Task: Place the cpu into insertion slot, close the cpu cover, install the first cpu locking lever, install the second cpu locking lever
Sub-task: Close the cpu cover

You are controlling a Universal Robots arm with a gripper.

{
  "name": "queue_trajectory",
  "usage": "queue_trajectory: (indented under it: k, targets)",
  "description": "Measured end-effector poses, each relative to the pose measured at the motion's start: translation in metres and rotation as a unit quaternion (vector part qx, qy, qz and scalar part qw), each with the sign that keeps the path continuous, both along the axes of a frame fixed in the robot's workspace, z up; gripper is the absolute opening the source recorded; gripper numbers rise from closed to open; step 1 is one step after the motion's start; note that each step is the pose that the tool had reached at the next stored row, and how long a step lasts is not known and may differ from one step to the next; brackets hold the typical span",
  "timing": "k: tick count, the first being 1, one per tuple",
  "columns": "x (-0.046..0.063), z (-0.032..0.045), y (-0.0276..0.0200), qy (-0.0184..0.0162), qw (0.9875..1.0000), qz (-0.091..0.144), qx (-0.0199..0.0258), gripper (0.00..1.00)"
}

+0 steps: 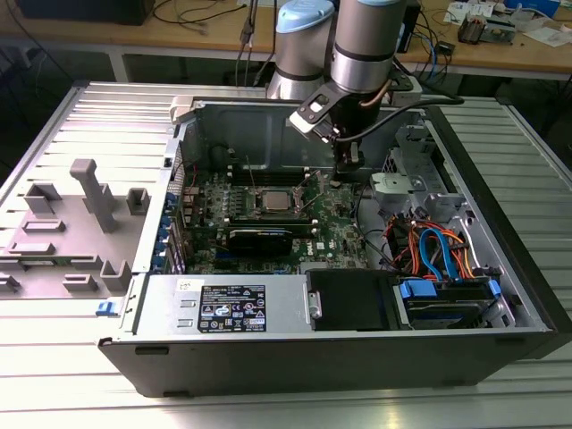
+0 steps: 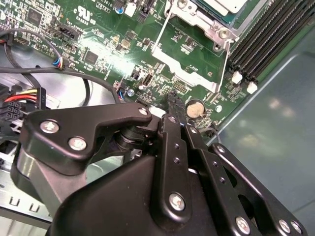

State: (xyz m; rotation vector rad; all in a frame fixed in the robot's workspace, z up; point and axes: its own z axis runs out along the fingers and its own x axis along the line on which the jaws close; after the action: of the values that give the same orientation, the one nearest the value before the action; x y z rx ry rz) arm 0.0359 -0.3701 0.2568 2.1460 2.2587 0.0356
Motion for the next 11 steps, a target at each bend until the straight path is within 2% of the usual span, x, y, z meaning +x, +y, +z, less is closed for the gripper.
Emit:
queue_trajectory:
  k: [5,11]
  targets:
    - [-0.0027,-0.0023,0.0000,0.0013,0.9995,0.030,-0.0001,0.11]
    - [-0.0080,-0.0025,0.0000,0.0016,0.9994,0.034,0.0000,0.11]
